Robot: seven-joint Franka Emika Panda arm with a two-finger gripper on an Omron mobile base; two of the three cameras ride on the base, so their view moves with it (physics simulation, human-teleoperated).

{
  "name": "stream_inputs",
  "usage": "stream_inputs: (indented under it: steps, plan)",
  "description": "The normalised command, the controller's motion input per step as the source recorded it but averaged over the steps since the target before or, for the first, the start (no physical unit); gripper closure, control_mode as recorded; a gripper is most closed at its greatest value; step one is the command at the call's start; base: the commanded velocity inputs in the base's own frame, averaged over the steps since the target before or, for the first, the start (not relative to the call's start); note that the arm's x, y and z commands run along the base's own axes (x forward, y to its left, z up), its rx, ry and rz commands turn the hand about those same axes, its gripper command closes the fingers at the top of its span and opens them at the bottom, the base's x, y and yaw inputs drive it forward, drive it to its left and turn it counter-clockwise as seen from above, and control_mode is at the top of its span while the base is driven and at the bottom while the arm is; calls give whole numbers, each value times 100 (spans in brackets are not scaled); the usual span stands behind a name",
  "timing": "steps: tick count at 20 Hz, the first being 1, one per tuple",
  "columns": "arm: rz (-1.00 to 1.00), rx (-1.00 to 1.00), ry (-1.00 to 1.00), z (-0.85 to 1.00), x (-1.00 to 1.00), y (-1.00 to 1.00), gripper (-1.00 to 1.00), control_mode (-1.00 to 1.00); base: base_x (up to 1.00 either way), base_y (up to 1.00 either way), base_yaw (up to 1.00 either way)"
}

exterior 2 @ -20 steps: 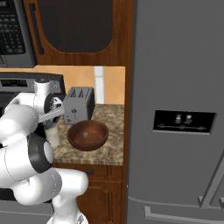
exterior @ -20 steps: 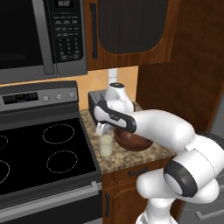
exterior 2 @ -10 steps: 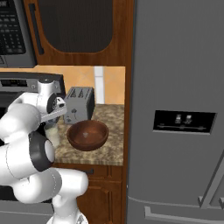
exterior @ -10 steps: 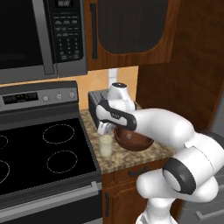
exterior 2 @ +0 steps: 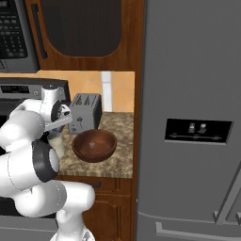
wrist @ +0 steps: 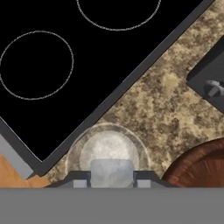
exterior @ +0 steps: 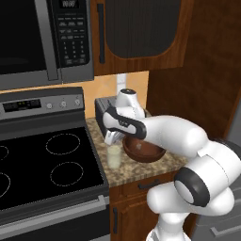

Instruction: Grab a lemon wedge from the fridge and one ice cube from the ice bowl, and put them in the glass of lemonade.

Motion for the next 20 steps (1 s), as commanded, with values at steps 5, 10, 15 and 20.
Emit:
stream_inputs:
  steps: [5, 10, 15, 20]
  plan:
    - [0, 0, 0, 0, 0, 10, -100, -100, 0, 0, 0]
    - [0, 0, 0, 0, 0, 0, -100, -100, 0, 0, 0]
    - [0, 0, -1, 0, -4, 0, -100, -100, 0, 0, 0]
    - [0, 2, -3, 0, -14, -6, -100, -100, 0, 0, 0]
